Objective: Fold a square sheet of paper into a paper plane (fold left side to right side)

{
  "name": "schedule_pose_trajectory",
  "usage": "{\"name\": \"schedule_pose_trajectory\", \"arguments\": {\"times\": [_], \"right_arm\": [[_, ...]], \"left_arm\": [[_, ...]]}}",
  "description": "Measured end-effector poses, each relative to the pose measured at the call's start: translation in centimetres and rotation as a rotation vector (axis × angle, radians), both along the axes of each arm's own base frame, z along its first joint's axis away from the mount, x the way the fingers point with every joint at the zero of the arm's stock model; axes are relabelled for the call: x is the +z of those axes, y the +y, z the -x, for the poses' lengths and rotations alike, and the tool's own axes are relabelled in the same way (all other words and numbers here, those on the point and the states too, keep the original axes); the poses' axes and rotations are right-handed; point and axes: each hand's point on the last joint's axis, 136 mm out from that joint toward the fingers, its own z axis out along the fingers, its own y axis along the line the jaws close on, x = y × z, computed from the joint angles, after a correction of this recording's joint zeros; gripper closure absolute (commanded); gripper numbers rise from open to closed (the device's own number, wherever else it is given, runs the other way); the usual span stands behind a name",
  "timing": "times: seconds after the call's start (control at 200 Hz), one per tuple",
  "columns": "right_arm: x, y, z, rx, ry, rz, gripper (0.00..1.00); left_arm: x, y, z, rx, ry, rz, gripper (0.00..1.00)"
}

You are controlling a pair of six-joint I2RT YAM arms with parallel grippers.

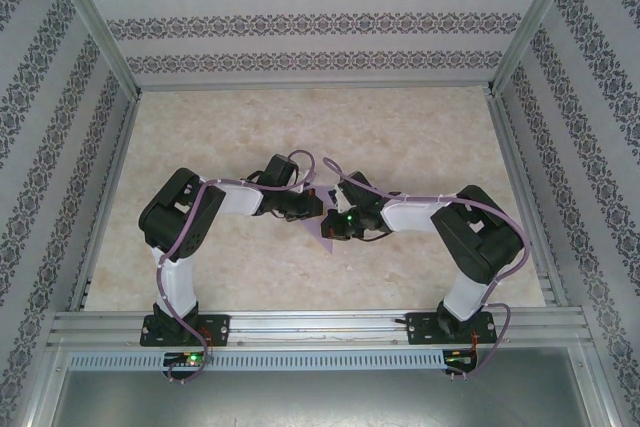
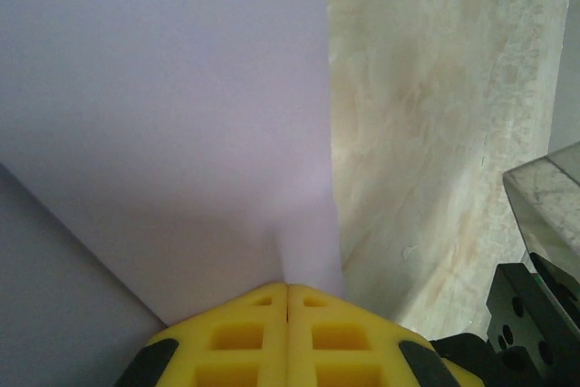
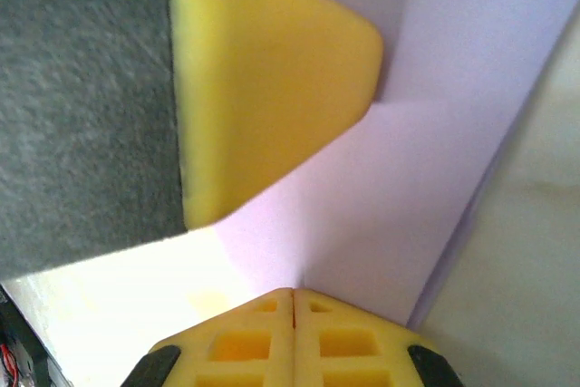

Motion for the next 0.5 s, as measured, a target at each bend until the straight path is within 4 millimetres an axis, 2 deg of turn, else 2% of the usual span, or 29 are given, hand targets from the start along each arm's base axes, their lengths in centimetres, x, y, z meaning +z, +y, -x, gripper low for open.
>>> {"name": "schedule_pose_trajectory", "arguments": {"times": [0.5], "right_arm": [[0.0, -0.5, 1.5, 0.016, 0.023, 0.023, 1.0]], "left_arm": [[0.0, 0.0, 0.0, 0.004, 0.002, -0.001, 0.99]]}}
